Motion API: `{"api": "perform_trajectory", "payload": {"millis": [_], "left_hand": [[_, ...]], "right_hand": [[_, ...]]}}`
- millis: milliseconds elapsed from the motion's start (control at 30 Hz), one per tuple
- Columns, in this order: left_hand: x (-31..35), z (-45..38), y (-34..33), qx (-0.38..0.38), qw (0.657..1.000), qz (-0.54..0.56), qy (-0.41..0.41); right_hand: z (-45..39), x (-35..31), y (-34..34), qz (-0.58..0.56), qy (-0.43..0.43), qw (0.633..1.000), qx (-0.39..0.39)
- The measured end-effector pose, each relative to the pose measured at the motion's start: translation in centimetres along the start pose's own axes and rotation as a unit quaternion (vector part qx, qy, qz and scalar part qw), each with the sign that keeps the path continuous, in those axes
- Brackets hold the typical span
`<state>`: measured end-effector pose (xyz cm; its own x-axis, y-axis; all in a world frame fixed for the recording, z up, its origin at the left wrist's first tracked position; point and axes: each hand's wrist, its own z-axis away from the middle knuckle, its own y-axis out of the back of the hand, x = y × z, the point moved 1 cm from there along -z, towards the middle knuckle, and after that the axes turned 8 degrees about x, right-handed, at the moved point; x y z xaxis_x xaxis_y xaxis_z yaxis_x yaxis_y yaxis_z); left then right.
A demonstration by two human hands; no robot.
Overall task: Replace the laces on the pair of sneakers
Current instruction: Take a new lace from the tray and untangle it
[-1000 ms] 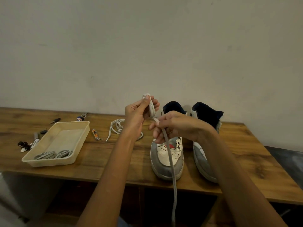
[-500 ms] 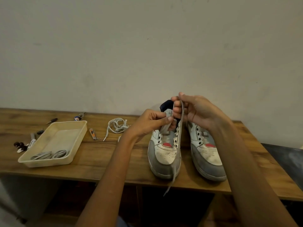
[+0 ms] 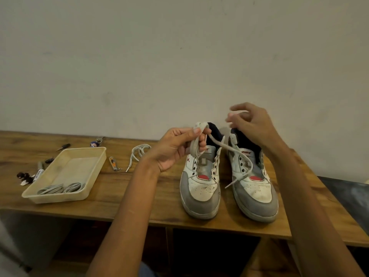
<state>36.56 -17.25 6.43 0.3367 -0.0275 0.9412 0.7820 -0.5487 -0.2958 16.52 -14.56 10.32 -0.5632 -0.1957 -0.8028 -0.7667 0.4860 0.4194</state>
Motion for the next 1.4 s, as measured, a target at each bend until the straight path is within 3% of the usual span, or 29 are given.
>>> {"api": "perform_trajectory", "payload": {"millis": [67, 133, 367, 467, 600, 800, 900, 1033, 1133, 1200, 1300, 1400], "left_hand": [[-0.2, -0.3, 0.1, 0.040, 0.999, 0.028, 0.000], [-0.3, -0.5, 0.2, 0.070, 0.996, 0.047, 0.005], [0.2, -0.2, 1.1, 0.090, 0.994, 0.054, 0.006], [0.2, -0.3, 1.1, 0.103, 0.994, 0.037, 0.025], [-0.4, -0.2, 0.7, 0.088, 0.994, -0.022, 0.066], [-0.6, 0.2, 0.0, -0.022, 0.993, -0.054, 0.098], [-0.2, 0.2, 0.2, -0.037, 0.998, -0.002, 0.058], [0.1, 0.3, 0.5, -0.019, 0.999, 0.045, 0.007], [0.5, -0.1, 0.4, 0.059, 0.991, 0.113, -0.043], [0.7, -0.5, 0.9, 0.142, 0.972, 0.166, -0.081], [0.2, -0.9, 2.0, 0.225, 0.962, 0.108, -0.114], [-0.8, -0.8, 2.2, 0.240, 0.961, -0.039, -0.129]], "right_hand": [[0.8, -1.5, -1.4, -0.062, 0.029, 0.981, -0.180], [1.3, -1.8, -3.0, -0.029, 0.074, 0.966, -0.248], [1.1, -1.2, -5.0, 0.050, 0.185, 0.973, -0.129], [0.8, -0.9, -4.7, 0.072, 0.219, 0.972, -0.038], [1.1, -1.1, -4.4, 0.152, 0.312, 0.931, 0.114], [1.5, -1.3, -4.9, 0.217, 0.415, 0.867, 0.169], [1.4, -0.7, -5.1, 0.213, 0.378, 0.888, 0.149], [1.4, -0.3, -5.9, 0.163, 0.263, 0.950, 0.034], [1.5, -0.5, -7.0, 0.138, 0.198, 0.966, -0.092], [2.1, -0.6, -7.6, 0.093, 0.123, 0.963, -0.221], [3.2, -1.0, -7.5, -0.014, -0.015, 0.934, -0.356], [3.3, -2.3, -6.3, -0.094, -0.058, 0.923, -0.367]]}}
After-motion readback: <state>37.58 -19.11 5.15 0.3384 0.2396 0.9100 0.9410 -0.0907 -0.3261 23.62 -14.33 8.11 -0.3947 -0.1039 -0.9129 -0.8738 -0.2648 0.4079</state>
